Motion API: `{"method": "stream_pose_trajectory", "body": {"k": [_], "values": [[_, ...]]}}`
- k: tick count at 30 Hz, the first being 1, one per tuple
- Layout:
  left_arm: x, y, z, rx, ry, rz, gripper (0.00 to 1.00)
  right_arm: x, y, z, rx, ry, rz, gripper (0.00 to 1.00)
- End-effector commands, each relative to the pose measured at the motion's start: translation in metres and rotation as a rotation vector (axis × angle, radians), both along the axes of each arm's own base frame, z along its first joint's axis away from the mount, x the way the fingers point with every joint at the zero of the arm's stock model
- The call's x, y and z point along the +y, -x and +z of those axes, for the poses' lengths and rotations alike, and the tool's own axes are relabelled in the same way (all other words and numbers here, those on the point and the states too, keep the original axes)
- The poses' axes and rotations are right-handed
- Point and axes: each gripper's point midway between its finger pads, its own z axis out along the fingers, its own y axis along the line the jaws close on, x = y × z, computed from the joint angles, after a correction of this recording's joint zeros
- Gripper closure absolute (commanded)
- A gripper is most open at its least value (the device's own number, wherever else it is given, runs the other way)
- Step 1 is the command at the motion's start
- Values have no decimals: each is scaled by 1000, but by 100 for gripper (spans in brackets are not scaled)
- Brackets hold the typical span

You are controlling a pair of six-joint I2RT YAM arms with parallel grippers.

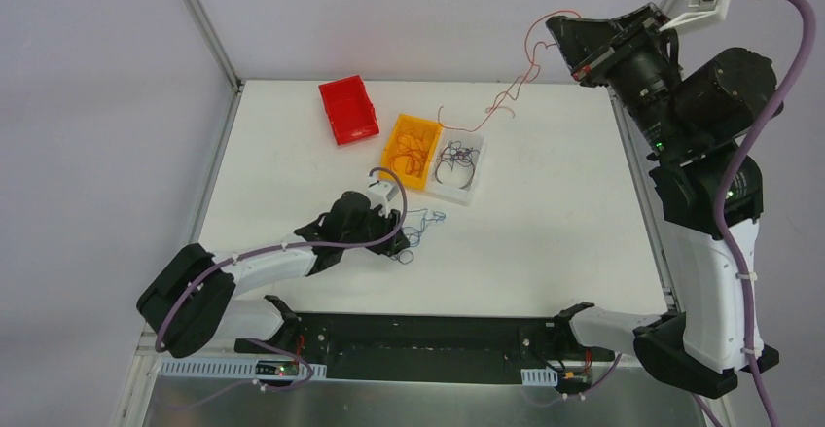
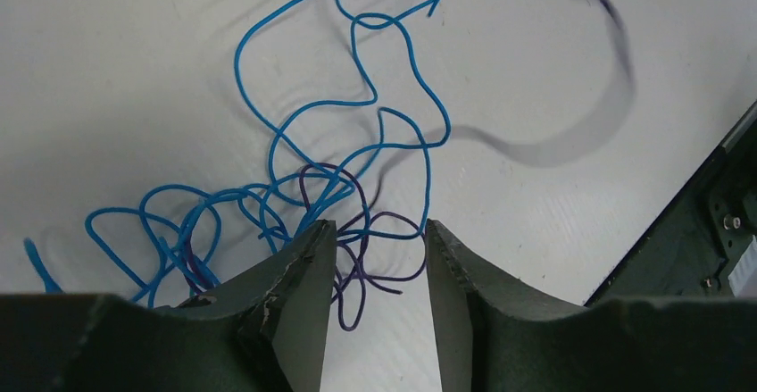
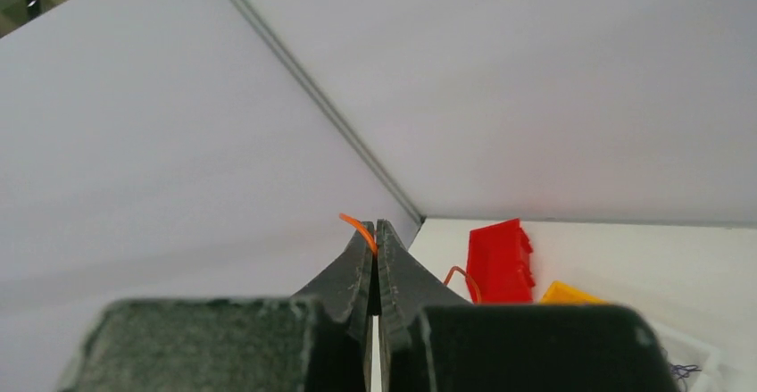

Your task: Untangle the cables

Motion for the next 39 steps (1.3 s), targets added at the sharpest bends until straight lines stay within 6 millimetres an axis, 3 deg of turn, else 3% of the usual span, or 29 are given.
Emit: {"method": "stream_pose_trajectory", "body": {"k": [1, 4, 10, 20, 29, 34, 39], "values": [[20, 7, 5, 9, 9, 106, 58, -37, -8, 17, -54, -25, -202, 100], [28, 10, 19, -23, 24, 129, 55, -36, -8, 8, -36, -6, -195, 100], [41, -1, 84, -168, 15, 153, 45, -18, -20, -28, 50, 24, -134, 100], [72, -11, 133, -225, -29, 298, 39, 39, -53, -67, 162, 28, 75, 100], [115, -18, 129, -183, -66, 505, 39, 92, -104, -104, 249, 11, 222, 100], [124, -18, 128, -179, -74, 527, 39, 114, -138, -144, 322, 40, 247, 100], [127, -20, 130, -185, -83, 530, 38, 135, -168, -201, 428, 85, 282, 100]]}}
